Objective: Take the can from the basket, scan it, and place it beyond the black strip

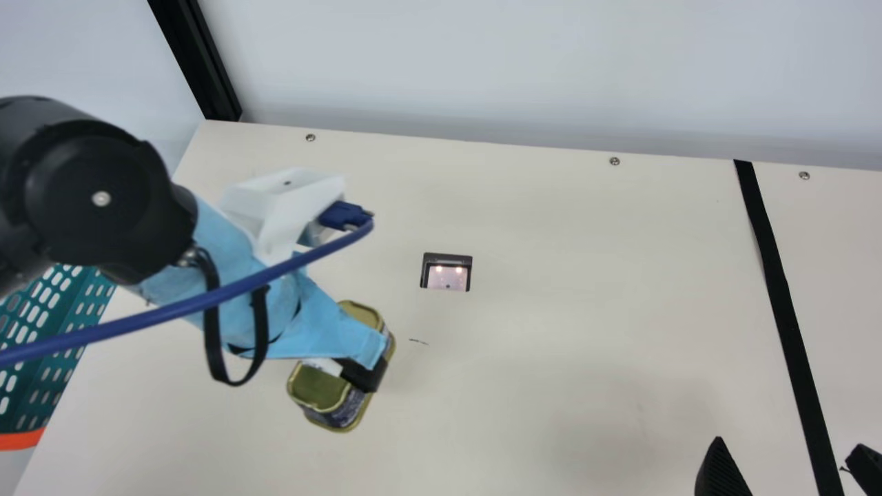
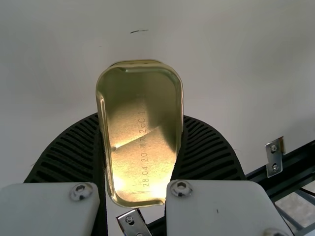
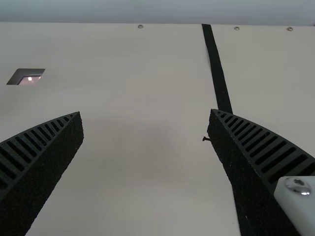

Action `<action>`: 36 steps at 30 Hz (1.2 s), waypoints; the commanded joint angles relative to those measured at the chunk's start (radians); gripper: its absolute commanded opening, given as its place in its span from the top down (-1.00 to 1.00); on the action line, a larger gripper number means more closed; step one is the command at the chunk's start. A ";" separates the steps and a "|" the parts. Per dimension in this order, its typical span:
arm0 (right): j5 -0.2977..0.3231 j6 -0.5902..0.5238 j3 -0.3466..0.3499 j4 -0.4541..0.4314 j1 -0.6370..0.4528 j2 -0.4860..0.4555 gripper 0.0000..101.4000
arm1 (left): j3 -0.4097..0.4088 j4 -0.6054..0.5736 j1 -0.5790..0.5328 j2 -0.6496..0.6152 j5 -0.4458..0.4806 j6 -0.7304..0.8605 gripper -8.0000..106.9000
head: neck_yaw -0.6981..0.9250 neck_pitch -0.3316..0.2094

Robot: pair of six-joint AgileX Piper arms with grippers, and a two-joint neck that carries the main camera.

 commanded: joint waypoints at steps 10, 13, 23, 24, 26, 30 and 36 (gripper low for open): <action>0.000 0.000 0.000 0.000 0.000 0.000 -1.00 | 0.001 0.007 -0.002 0.001 0.001 0.006 0.68 | 0.000 -0.008; 0.000 0.000 0.000 0.000 0.000 0.000 -1.00 | -0.002 0.036 -0.019 0.000 0.001 0.039 0.68 | 0.000 -0.008; 0.000 0.000 0.000 0.001 0.000 0.000 -1.00 | -0.013 0.181 -0.085 0.004 0.001 0.306 0.68 | 0.000 -0.008; 0.000 0.000 0.000 0.001 0.000 0.000 -1.00 | -0.012 0.185 -0.087 0.005 0.001 0.340 0.68 | 0.000 -0.008; 0.000 0.000 0.000 0.001 0.000 0.000 -1.00 | -0.012 0.193 -0.088 0.008 0.001 0.407 0.68 | 0.000 -0.008; 0.000 0.000 0.000 0.001 0.000 0.000 -1.00 | -0.012 0.174 -0.086 0.016 0.001 0.545 0.68 | 0.000 -0.008; 0.000 0.000 0.000 0.001 0.000 0.000 -1.00 | -0.010 0.116 -0.073 0.038 0.001 0.739 0.68 | 0.000 -0.008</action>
